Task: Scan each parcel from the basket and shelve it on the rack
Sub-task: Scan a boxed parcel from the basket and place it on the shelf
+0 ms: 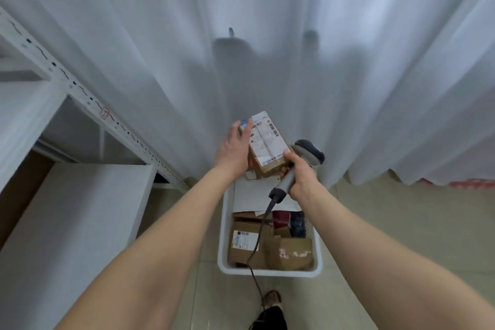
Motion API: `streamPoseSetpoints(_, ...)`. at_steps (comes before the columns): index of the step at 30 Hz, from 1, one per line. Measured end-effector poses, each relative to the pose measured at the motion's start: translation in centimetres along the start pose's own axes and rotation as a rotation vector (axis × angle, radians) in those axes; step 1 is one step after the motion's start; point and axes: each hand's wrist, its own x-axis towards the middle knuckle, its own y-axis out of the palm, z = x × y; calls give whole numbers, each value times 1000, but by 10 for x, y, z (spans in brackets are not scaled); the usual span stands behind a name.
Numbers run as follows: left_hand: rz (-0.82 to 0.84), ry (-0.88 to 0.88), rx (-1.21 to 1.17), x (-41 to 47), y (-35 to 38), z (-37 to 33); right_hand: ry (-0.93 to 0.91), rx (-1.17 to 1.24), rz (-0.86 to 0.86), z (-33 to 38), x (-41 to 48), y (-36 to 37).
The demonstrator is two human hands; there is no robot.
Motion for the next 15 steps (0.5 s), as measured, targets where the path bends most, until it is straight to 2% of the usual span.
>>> streamPoseSetpoints(1,-20,-183,-259,-8,-8,-5,-3,15,18,3,-9,-3)
streamPoseSetpoints(3,58,-496,-925,-24,-27,-23,-6,33,77,6,-30,-10)
streamPoseSetpoints(4,127,-571,-1178,-35,-35,-33,-8,29,110,6,-41,-13)
streamPoseSetpoints(5,184,-586,-1311,-49,-42,-45,-11,18,136,7,-52,-17)
streamPoseSetpoints(7,215,-569,-1397,-75,-51,-64,-26,-9,176,8,-77,-29)
streamPoseSetpoints(10,136,-531,-1445,-110,-58,-86,-95,-87,220,11,-113,-55)
streamPoseSetpoints(13,-9,-502,-1367,-144,-64,-101,-240,-191,191,18,-143,-80)
streamPoseSetpoints(15,-93,-494,-1261,-165,-65,-106,-264,-233,204,23,-165,-95)
